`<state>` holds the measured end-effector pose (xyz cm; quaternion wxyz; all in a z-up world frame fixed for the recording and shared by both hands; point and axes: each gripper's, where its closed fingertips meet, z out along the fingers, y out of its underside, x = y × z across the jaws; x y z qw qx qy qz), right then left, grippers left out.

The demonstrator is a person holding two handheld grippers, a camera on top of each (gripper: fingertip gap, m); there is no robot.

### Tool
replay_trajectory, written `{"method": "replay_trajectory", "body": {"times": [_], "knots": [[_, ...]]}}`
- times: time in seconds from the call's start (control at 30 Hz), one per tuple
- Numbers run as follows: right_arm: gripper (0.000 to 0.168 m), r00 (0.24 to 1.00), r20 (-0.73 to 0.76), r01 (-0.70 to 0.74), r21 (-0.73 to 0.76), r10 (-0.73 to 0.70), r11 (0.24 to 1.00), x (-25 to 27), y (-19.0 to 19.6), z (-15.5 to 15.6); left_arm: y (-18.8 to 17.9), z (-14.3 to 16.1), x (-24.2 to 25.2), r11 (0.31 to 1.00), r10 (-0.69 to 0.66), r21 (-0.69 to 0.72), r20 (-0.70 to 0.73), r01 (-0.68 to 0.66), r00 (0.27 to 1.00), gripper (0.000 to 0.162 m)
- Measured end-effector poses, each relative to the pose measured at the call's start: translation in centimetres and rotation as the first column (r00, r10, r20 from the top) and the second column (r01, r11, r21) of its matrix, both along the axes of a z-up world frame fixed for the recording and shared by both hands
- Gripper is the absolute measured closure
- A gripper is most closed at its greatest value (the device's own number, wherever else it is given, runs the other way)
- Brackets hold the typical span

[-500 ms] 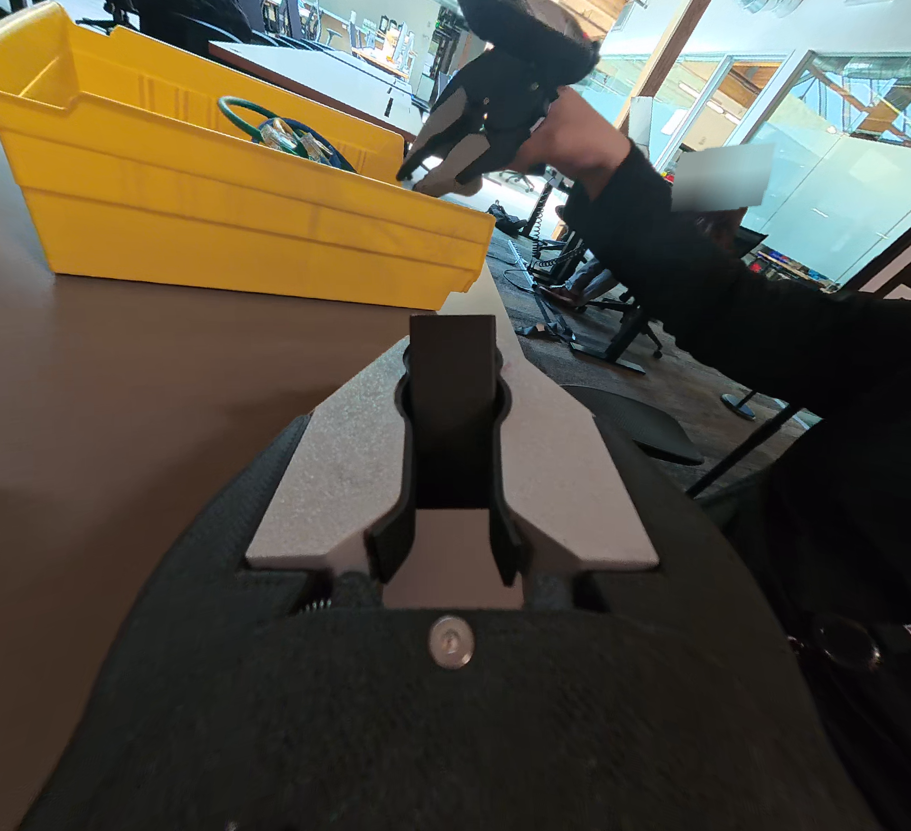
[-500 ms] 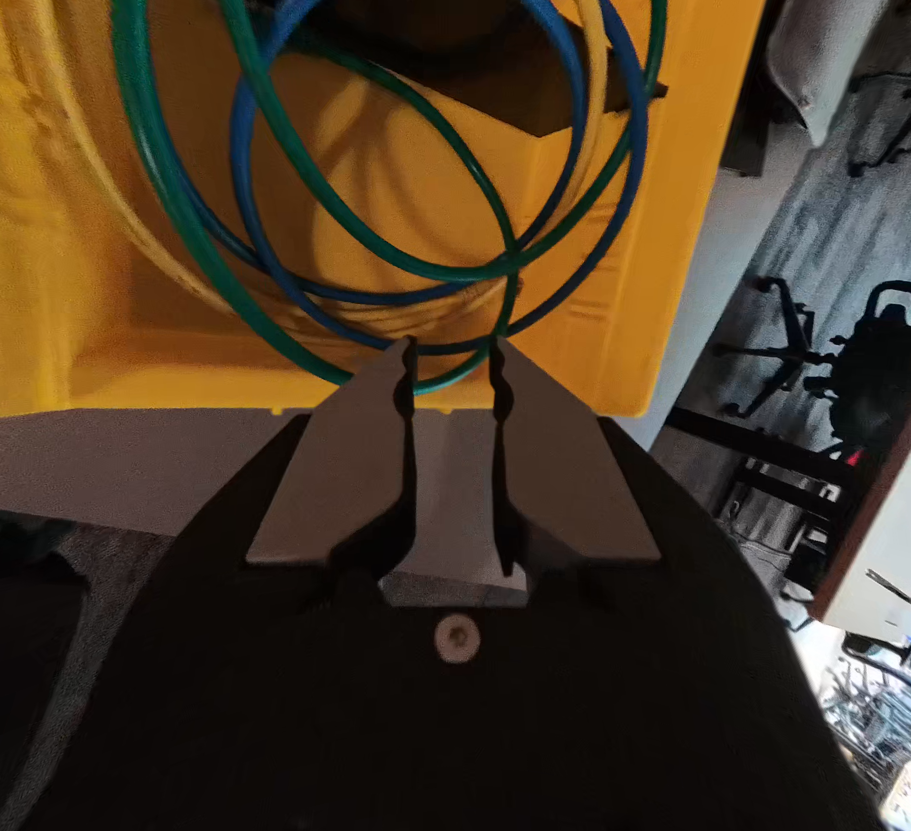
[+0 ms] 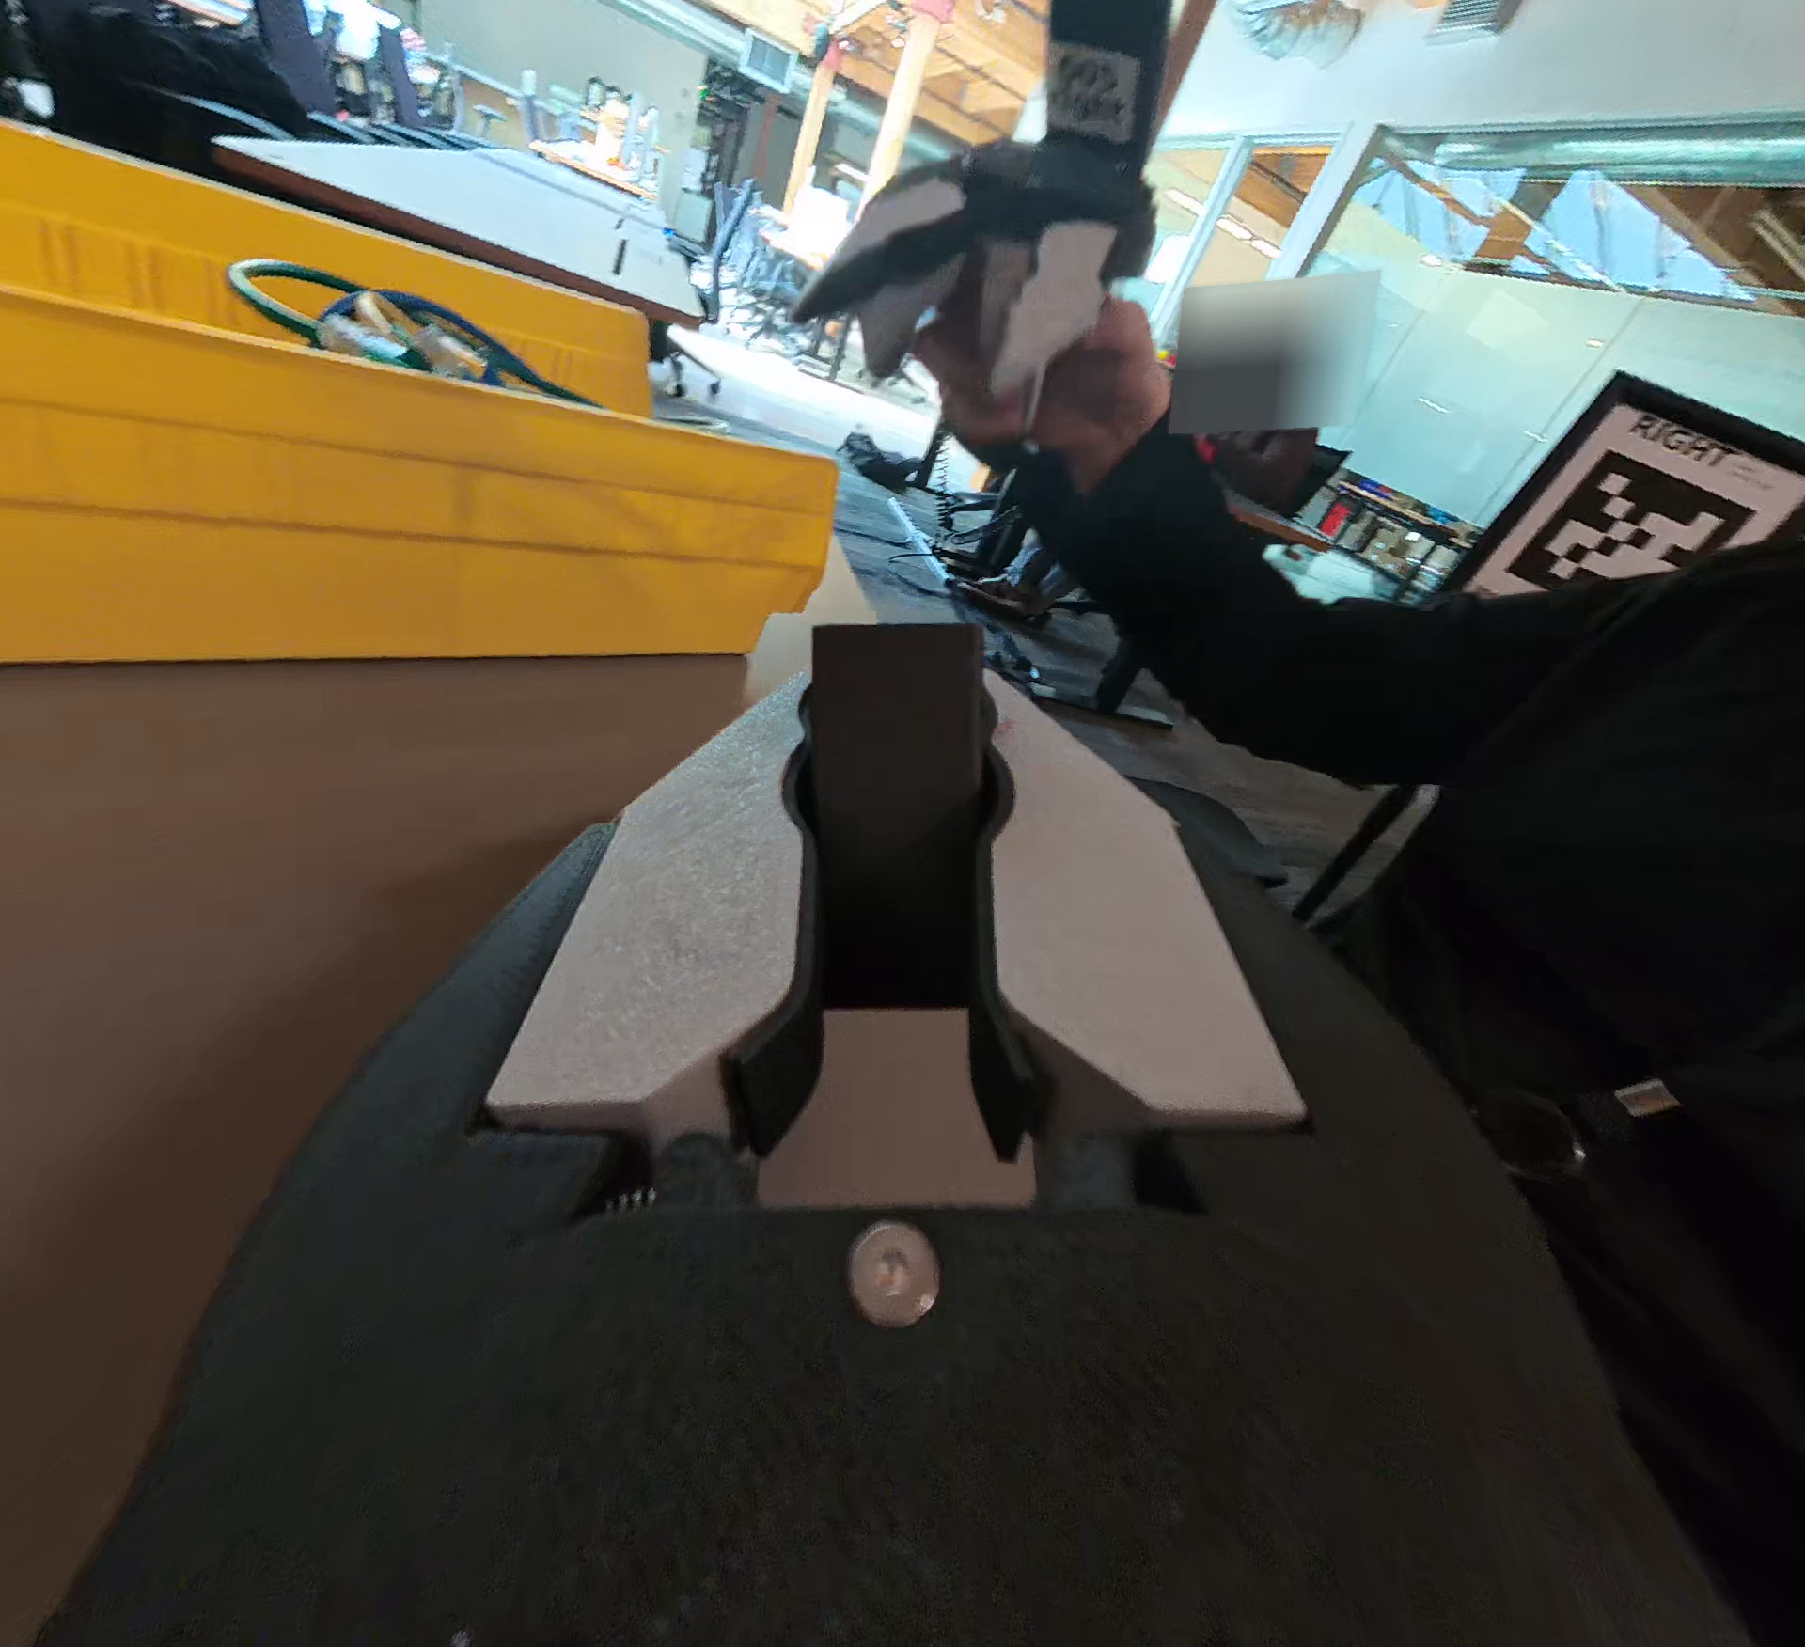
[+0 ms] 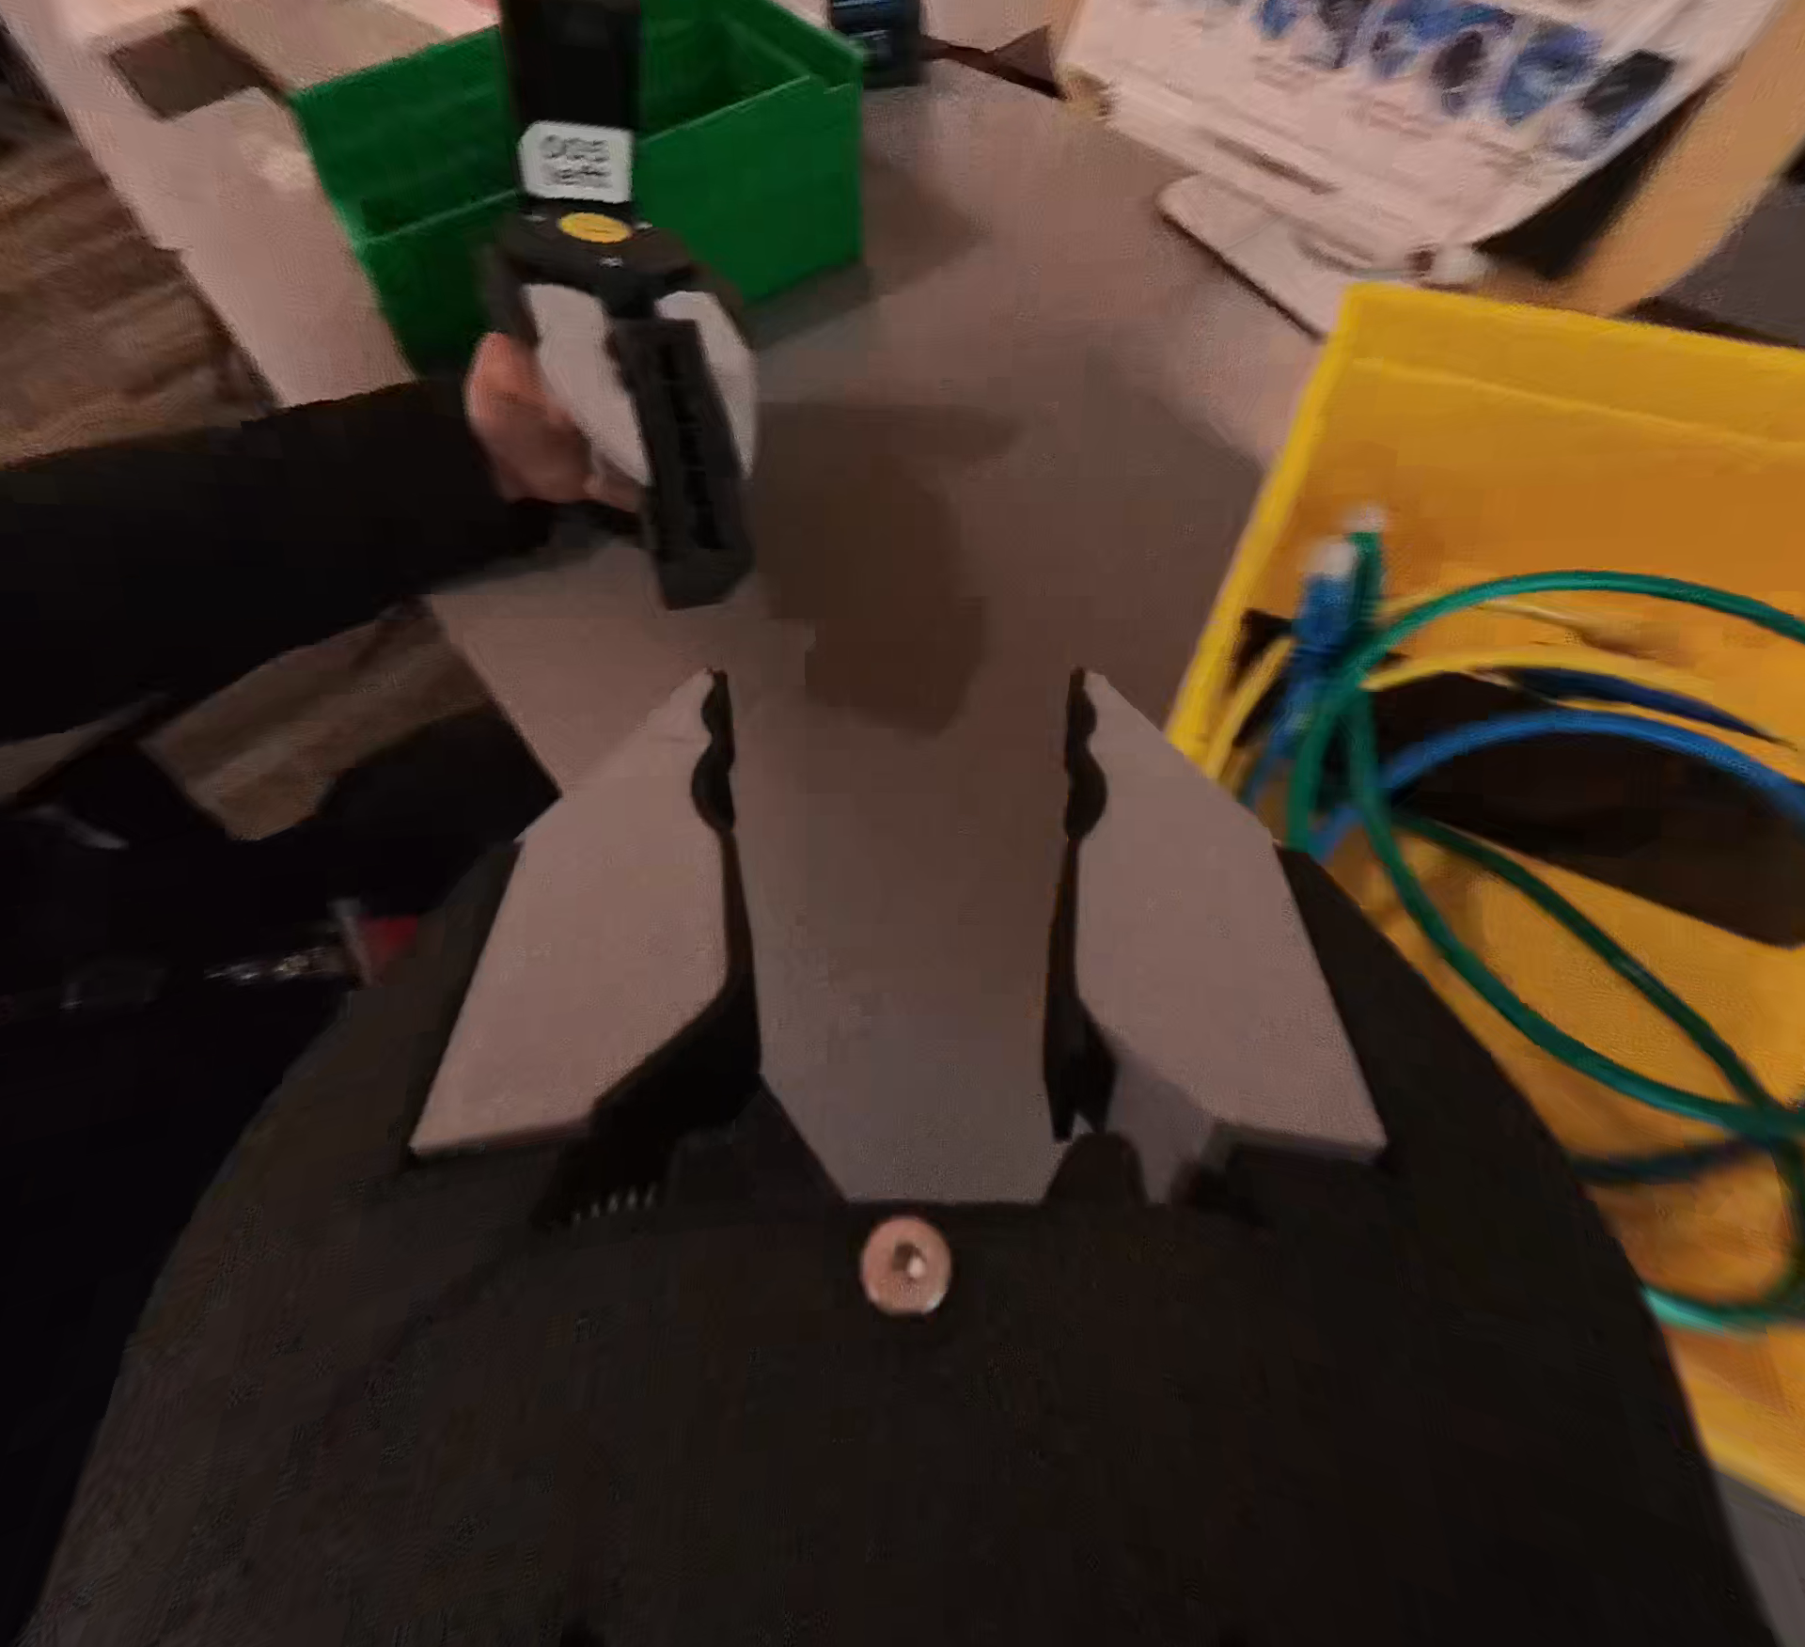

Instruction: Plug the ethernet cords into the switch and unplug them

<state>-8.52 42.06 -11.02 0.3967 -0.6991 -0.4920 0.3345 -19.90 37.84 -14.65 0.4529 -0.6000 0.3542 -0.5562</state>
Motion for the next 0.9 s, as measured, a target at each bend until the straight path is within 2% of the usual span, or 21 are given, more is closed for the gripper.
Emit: {"method": "replay_trajectory", "body": {"times": [0.07,0.2,0.27,0.3,0.33,0.47,0.57,0.67,0.77,0.83,0.9], "knots": [[0.094,0.992,0.007,-0.123,-0.057,0.123,0.991,-3.4,-3.0,-2.2,-1.1,0.9,0.2,0.998,-0.056,0.035,0.036,0.055,0.998,0.137],[0.091,0.964,0.061,-0.259,-0.018,0.259,0.966,-9.4,-6.4,-6.0,-2.8,2.0,0.4,0.988,-0.116,0.109,0.061,0.109,0.991,0.136],[0.099,0.956,0.083,-0.283,0.023,0.280,0.959,-11.5,-6.8,-7.0,-2.7,1.9,0.5,0.988,-0.108,0.119,0.053,0.101,0.993,0.136],[0.111,0.956,0.086,-0.285,0.039,0.281,0.958,-12.2,-6.8,-7.3,-2.6,1.8,0.6,0.989,-0.102,0.112,0.047,0.096,0.994,0.136],[0.134,0.955,0.084,-0.289,0.049,0.284,0.956,-12.7,-6.8,-7.4,-2.4,1.6,0.6,0.991,-0.092,0.104,0.040,0.087,0.995,0.136],[0.144,0.955,0.044,-0.294,-0.007,0.294,0.956,-12.8,-6.7,-6.9,-2.1,2.1,0.5,0.992,-0.077,0.105,0.066,0.070,0.995,0.132],[0.144,0.960,0.032,-0.277,0.032,0.276,0.960,-11.6,-5.8,-5.1,-1.1,2.9,-0.3,0.993,-0.003,0.117,0.106,-0.010,0.994,0.129],[0.144,0.985,0.007,-0.172,0.092,0.172,0.981,-9.4,-2.6,-1.9,1.4,2.7,-2.2,0.984,0.156,0.067,0.119,-0.165,0.981,0.134],[0.145,0.994,0.065,0.067,0.267,-0.088,0.961,-5.9,5.0,1.9,3.3,2.0,-3.6,0.965,0.261,0.002,0.108,-0.263,0.959,0.141],[0.144,0.939,0.184,0.206,0.376,-0.291,0.903,-3.2,11.2,3.6,3.6,1.7,-3.7,0.965,0.263,-0.026,0.112,-0.262,0.958,0.145],[0.144,0.878,0.285,0.239,0.437,-0.385,0.867,-1.8,15.9,4.3,3.5,1.6,-3.4,0.970,0.244,-0.037,0.112,-0.242,0.963,0.151]]}}
